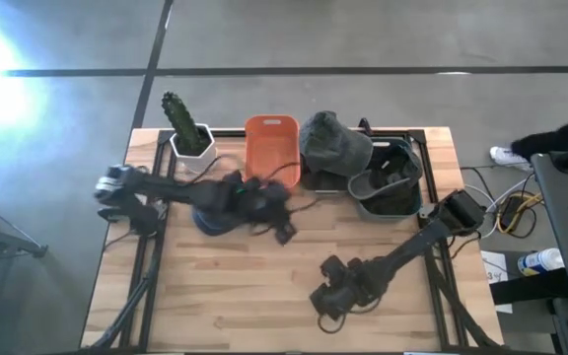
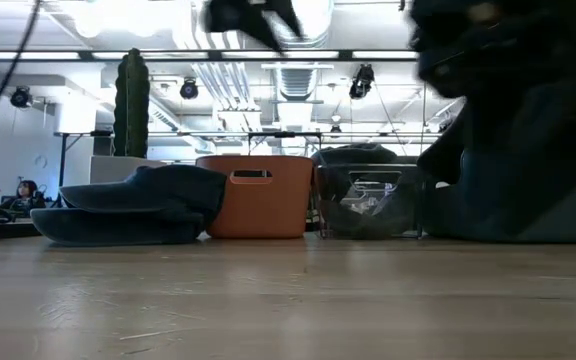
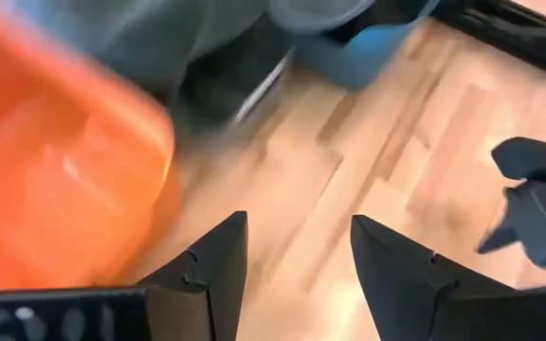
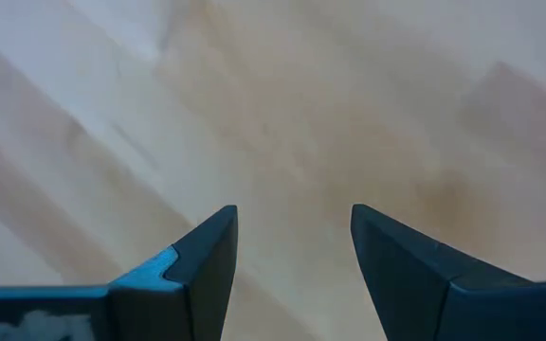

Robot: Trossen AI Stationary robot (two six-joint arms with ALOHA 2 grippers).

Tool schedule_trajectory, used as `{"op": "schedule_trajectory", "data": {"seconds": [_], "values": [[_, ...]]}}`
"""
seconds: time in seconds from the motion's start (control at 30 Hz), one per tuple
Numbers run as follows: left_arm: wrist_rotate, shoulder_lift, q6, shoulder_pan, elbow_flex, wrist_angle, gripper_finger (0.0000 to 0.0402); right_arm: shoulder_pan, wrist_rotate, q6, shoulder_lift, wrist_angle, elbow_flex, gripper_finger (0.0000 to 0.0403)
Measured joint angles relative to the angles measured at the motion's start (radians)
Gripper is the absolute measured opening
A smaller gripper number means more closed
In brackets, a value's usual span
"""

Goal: Pick & Place hat
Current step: Put the blue cap into the orange bin

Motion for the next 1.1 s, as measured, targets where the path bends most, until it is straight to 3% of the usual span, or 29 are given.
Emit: {"op": "schedule_trajectory", "data": {"seconds": [0.3, 0.47, 0.8, 0.93, 1.1], "values": [[-0.199, -0.393, -0.883, -0.215, -0.64, 0.086, 0.0181, -0.098, -0.004, -0.19, 0.0, 0.129, -0.023, 0.0203], [-0.274, -0.532, -1.255, -0.297, -0.871, 0.086, 0.0181, -0.123, -0.008, -0.213, 0.0, 0.139, -0.022, 0.0203], [-0.246, -0.669, -1.573, -0.323, -1.107, 0.077, 0.0181, -0.123, -0.039, -0.206, 0.0, 0.138, -0.024, 0.0203], [-0.238, -0.722, -1.566, -0.336, -1.113, 0.052, 0.0181, -0.123, -0.039, -0.185, 0.0, 0.138, -0.025, 0.0203], [-0.209, -0.756, -1.579, -0.336, -1.092, -0.109, 0.0181, -0.125, -0.039, -0.186, 0.0, 0.138, -0.027, 0.0203]]}}
